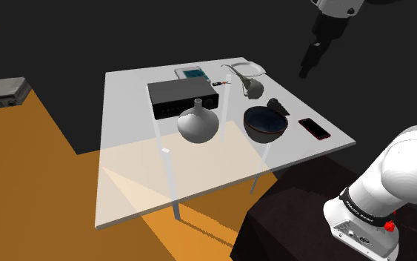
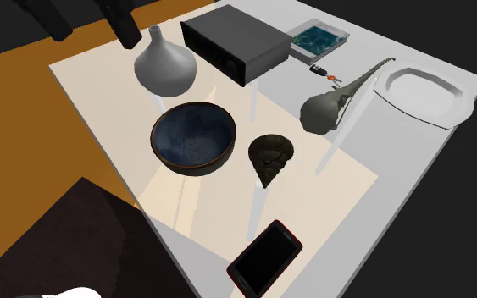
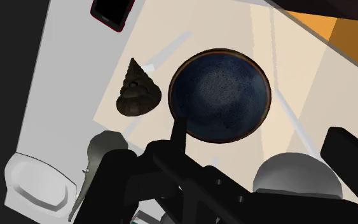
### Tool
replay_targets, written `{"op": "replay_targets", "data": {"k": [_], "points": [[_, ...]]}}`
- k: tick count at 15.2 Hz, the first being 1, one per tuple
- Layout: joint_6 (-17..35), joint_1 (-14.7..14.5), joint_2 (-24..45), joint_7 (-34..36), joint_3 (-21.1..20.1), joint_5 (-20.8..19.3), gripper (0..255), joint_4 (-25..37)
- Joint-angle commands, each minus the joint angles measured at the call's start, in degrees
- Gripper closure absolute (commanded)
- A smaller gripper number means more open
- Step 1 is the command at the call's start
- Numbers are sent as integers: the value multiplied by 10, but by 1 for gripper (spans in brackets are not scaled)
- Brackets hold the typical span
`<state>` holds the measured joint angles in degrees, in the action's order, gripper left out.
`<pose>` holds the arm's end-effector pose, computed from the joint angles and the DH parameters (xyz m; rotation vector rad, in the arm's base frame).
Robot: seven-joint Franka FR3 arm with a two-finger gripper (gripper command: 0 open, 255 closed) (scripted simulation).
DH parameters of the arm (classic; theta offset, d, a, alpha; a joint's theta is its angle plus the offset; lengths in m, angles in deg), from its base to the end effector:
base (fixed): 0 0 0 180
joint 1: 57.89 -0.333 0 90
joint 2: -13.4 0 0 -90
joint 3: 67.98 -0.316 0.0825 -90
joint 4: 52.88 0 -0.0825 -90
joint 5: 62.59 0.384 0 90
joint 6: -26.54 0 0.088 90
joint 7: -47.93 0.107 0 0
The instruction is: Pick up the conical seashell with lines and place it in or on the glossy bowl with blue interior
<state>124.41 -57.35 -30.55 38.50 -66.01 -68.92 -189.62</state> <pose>0.3241 -0.0274 0.5828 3.0373 0.2124 0.1210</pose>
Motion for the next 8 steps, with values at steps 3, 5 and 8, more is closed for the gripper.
{"op": "replay_targets", "data": {"k": [3,5,8], "points": [[39,4,0,-23,23,-7,0,-30],[79,8,4,-46,47,-15,0,-58],[141,14,21,-81,85,-24,0,-92]]}}
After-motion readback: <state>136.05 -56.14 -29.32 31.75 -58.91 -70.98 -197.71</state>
